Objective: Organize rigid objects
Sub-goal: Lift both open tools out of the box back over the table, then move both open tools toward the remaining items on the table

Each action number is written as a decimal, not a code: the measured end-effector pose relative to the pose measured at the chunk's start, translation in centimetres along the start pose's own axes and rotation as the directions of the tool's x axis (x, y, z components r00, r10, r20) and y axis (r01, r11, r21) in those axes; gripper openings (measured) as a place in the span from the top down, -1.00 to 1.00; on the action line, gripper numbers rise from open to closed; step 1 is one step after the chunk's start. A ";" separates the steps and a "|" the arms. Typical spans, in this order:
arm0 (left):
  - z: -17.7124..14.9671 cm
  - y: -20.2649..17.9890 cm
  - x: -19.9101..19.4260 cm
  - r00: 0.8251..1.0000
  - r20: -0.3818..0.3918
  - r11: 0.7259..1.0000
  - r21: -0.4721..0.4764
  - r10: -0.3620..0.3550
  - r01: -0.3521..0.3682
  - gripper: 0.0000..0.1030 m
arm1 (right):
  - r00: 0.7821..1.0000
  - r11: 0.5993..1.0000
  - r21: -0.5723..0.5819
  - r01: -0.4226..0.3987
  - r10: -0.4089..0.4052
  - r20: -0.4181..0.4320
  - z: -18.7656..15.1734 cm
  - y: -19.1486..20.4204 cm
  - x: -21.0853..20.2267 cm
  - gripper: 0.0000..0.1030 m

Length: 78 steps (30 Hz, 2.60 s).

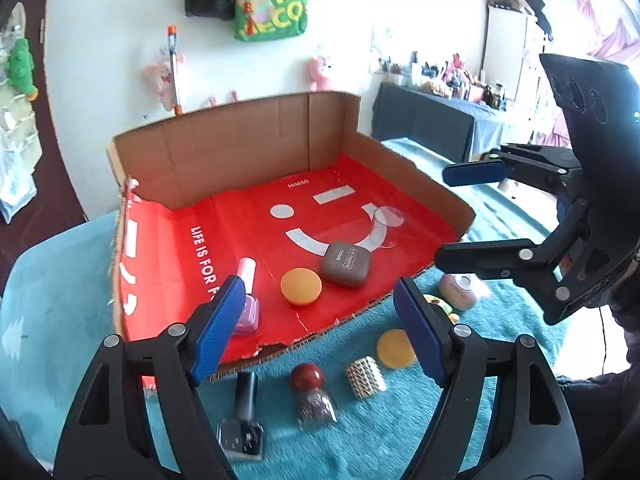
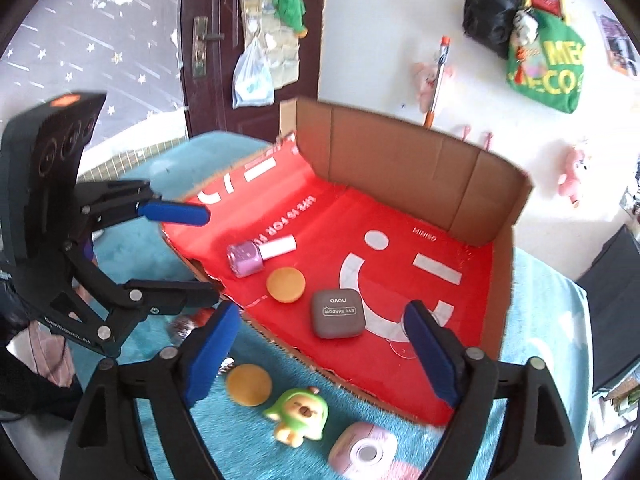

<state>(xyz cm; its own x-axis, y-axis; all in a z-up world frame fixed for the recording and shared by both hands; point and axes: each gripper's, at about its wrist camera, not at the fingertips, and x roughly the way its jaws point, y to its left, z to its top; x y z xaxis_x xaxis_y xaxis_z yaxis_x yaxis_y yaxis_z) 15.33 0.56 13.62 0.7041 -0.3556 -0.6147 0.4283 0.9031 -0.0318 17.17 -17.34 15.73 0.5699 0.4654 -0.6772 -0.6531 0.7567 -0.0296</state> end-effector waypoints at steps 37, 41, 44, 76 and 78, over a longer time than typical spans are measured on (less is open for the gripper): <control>-10.0 -5.6 -5.7 0.968 0.137 0.970 -0.157 0.209 -0.187 -0.61 | 0.919 0.931 0.215 0.296 -0.339 0.200 -11.8 7.5 -9.0 -1.00; -11.0 -5.2 -4.3 0.965 0.121 0.960 -0.190 0.231 -0.206 -0.61 | 0.896 0.901 0.260 0.347 -0.400 0.194 -13.4 7.5 -7.4 -1.00; -11.9 -5.3 -3.6 0.955 0.131 0.950 -0.204 0.265 -0.235 -0.69 | 0.876 0.879 0.295 0.376 -0.441 0.198 -14.3 7.4 -6.4 -1.00; -12.5 -2.7 -1.4 0.949 0.041 0.914 -0.286 0.312 -0.288 -0.72 | 0.856 0.819 0.379 0.430 -0.503 0.117 -15.6 6.0 -2.0 -1.00; -12.2 -2.0 -1.3 0.954 0.010 0.912 -0.297 0.300 -0.283 -0.72 | 0.857 0.816 0.383 0.433 -0.504 0.107 -15.4 5.6 -1.9 -1.00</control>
<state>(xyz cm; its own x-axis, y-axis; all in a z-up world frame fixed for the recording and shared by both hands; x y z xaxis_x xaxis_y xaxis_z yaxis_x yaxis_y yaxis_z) 6.70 2.17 4.87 0.8059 -0.0712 -0.5877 0.0231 0.9958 -0.0889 4.75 -21.08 5.55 0.8708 0.0662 -0.4871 -0.0956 0.9948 -0.0358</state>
